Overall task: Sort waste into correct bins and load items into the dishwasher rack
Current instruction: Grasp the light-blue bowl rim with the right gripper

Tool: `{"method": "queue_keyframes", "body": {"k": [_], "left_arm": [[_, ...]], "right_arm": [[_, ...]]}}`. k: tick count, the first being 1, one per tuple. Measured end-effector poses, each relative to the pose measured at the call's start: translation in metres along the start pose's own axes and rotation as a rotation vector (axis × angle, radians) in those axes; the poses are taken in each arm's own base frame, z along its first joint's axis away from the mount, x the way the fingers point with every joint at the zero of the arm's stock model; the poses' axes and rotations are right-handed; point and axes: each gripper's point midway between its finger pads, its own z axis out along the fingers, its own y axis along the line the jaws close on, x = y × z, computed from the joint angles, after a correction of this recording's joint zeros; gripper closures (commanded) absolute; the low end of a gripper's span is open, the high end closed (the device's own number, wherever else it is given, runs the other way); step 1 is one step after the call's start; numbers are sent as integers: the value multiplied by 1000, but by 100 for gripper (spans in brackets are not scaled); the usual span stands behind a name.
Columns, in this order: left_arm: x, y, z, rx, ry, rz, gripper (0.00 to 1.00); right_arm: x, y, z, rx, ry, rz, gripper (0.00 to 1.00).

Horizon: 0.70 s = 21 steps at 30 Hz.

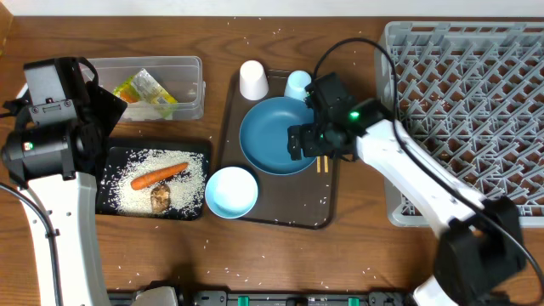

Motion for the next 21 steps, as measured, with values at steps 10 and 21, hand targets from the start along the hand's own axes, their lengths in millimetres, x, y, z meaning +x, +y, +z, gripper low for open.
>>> {"method": "queue_keyframes", "body": {"k": [10,21], "left_arm": [[0,0,0,0,0,0,2],[0,0,0,0,0,0,2]], "right_arm": [[8,-9,29,51,61,208,12],[20,13,51,54,85,253,9]]}}
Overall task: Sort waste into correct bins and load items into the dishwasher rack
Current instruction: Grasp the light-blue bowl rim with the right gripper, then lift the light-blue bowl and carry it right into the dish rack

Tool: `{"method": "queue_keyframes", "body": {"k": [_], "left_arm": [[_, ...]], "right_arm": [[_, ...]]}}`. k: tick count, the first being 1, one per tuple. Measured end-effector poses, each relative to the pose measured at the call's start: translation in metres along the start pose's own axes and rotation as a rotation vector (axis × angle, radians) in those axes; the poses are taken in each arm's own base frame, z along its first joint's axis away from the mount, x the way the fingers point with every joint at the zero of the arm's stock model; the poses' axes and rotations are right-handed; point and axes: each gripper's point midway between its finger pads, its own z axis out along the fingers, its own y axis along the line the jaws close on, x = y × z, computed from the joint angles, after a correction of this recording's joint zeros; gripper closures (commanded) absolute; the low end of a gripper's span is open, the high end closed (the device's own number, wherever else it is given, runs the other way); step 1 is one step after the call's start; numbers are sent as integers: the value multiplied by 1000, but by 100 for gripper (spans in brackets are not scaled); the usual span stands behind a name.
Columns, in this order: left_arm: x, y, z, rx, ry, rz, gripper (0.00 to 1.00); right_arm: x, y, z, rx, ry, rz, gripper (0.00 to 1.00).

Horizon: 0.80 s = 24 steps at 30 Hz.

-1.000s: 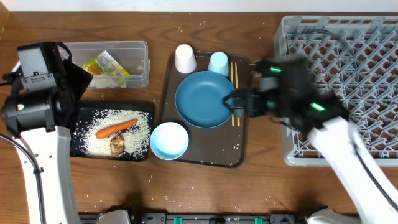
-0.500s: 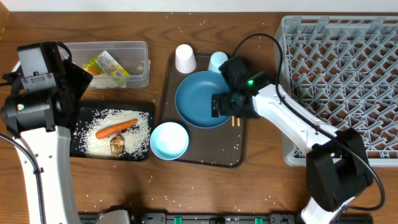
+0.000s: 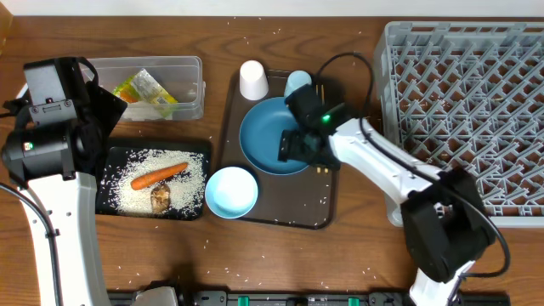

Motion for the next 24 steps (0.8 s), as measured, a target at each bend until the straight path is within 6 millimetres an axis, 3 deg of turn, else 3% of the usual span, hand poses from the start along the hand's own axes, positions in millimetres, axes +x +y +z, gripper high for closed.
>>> {"method": "queue_keyframes", "body": {"k": [4,8,12,15,17,19,22,24], "left_arm": [[0,0,0,0,0,0,2],[0,0,0,0,0,0,2],[0,0,0,0,0,0,2],[0,0,0,0,0,0,2],[0,0,0,0,0,0,2],[0,0,0,0,0,0,2],[0,0,0,0,0,0,2],[0,0,0,0,0,0,2]], "right_arm": [[6,2,-1,4,11,-5,1],[4,6,-13,-19,-12,-36,1],[-1,25,-54,-112,-101,-137,1],[6,63,-91,-259,-175,-303,1],[19,92,-104,-346,-198,-441,1],[43,114,-103,-389,-189,-592,1],[82,137,-82,-396,-143,-798,1],[110,149,-59,-387,-103,-921,11]]}}
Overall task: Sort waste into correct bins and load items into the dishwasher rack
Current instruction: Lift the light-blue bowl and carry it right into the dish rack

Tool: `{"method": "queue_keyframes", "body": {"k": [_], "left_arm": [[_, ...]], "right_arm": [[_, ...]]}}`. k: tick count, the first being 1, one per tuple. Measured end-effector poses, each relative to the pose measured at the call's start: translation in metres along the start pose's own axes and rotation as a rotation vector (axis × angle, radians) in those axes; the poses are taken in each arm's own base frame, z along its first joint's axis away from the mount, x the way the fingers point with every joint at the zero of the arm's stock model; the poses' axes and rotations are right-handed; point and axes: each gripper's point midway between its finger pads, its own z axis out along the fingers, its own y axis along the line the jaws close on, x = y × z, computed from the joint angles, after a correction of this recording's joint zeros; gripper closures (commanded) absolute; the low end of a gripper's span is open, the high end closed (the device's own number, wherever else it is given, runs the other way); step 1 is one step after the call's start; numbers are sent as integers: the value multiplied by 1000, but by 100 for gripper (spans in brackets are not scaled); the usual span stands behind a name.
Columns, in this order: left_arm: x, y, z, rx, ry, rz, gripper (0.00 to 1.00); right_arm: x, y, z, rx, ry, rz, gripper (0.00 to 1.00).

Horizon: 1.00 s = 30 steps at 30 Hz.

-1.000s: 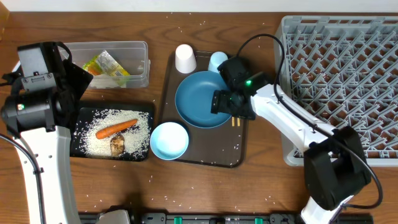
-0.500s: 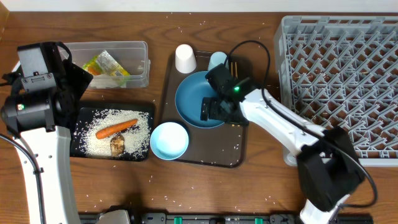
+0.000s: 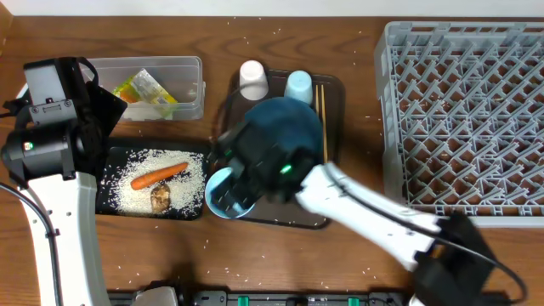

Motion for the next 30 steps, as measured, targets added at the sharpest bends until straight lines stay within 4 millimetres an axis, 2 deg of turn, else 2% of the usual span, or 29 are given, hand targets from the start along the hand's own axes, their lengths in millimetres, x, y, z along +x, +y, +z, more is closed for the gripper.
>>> {"method": "queue_keyframes", "body": {"k": [1,3,6,13,18,21,24,30], "left_arm": [[0,0,0,0,0,0,2],[0,0,0,0,0,0,2],[0,0,0,0,0,0,2],[0,0,0,0,0,0,2],[0,0,0,0,0,0,2],[0,0,0,0,0,0,2],[0,0,0,0,0,0,2],[0,0,0,0,0,0,2]], "right_arm": [[5,5,11,-2,19,-35,22],[17,15,31,2,60,-92,31],[31,21,49,23,104,-145,27],[36,14,54,64,120,-170,31],[51,7,75,78,176,-174,32],[57,9,85,76,193,-183,37],[56,15,88,66,183,-200,46],[57,18,88,67,183,-213,75]]}}
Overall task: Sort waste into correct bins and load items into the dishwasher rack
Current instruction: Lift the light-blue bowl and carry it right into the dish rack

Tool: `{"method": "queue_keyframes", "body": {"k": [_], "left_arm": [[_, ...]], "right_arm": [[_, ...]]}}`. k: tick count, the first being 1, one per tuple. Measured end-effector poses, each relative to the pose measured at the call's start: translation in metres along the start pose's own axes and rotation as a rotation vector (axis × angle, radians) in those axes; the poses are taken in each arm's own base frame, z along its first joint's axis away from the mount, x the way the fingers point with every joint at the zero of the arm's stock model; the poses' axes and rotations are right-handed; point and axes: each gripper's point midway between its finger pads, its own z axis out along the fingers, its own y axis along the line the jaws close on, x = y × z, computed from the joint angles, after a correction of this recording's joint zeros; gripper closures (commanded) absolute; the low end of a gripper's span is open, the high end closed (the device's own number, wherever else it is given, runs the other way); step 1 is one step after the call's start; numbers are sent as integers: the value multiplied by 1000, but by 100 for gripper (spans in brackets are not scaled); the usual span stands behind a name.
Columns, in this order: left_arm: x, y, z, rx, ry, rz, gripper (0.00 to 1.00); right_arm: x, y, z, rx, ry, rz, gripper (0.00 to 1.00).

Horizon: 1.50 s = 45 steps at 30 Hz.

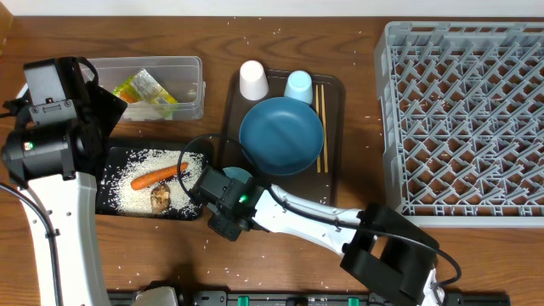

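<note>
My right gripper (214, 204) is low at the front left corner of the brown tray (331, 202). It sits over the small light blue bowl (239, 175) and hides most of it. Whether its fingers are open or gripping the bowl's rim does not show. On the tray, the big blue plate (280, 136) lies behind the bowl, and a white cup (252, 81) and a light blue cup (298, 85) stand at the back. Chopsticks (320, 127) lie along the plate's right side. My left arm (47, 136) stands folded at the far left, and its fingers are not readable.
The grey dishwasher rack (467, 110) fills the right side. A clear bin (191, 85) holding a wrapper (146, 88) sits at the back left. In front of it, a black tray (110, 204) holds rice, a carrot (159, 176) and a brown food scrap (161, 197). Rice grains are scattered on the table.
My right arm was high, close under the camera, covering the plate and bowl. Now its gripper is low at the small bowl, and the plate and chopsticks are in view again. The left arm is unchanged.
My right gripper was first at the blue plate's right edge by the chopsticks, then over the plate's right half. Later the arm was raised over the tray's middle. Now it is down at the small bowl. The dishes, bins and left arm have stayed where they were.
</note>
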Motion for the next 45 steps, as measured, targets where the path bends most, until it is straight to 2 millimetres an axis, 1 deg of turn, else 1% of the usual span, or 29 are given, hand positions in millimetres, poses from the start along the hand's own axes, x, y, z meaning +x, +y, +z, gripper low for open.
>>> {"method": "queue_keyframes", "body": {"k": [5,9,15,19,21,23,26,27,29,31,33,34,37,41,45], "left_arm": [[0,0,0,0,0,0,2],[0,0,0,0,0,0,2],[0,0,0,0,0,0,2],[0,0,0,0,0,0,2],[0,0,0,0,0,0,2],[0,0,0,0,0,0,2],[0,0,0,0,0,0,2],[0,0,0,0,0,0,2],[0,0,0,0,0,0,2],[0,0,0,0,0,0,2],[0,0,0,0,0,0,2],[0,0,0,0,0,0,2],[0,0,0,0,0,0,2],[0,0,0,0,0,0,2],[0,0,0,0,0,0,2]], "right_arm": [[0,-2,0,12,-1,8,91],[-2,-4,0,25,-8,8,99],[-5,-5,-2,33,-17,11,99],[-6,-3,-11,28,-15,33,99],[-9,-1,-21,20,-26,53,99],[-15,1,-37,7,-54,72,99],[-30,1,-72,-9,-130,96,99],[-34,-2,-85,-11,-159,107,99],[-43,-10,-117,-10,-226,135,99],[-48,-24,-149,1,-288,171,99],[-49,-39,-175,13,-334,206,99],[-48,-51,-191,28,-360,235,99],[-38,-82,-222,64,-397,311,99],[-13,-146,-257,139,-436,474,99],[20,-211,-282,174,-470,630,99]]}}
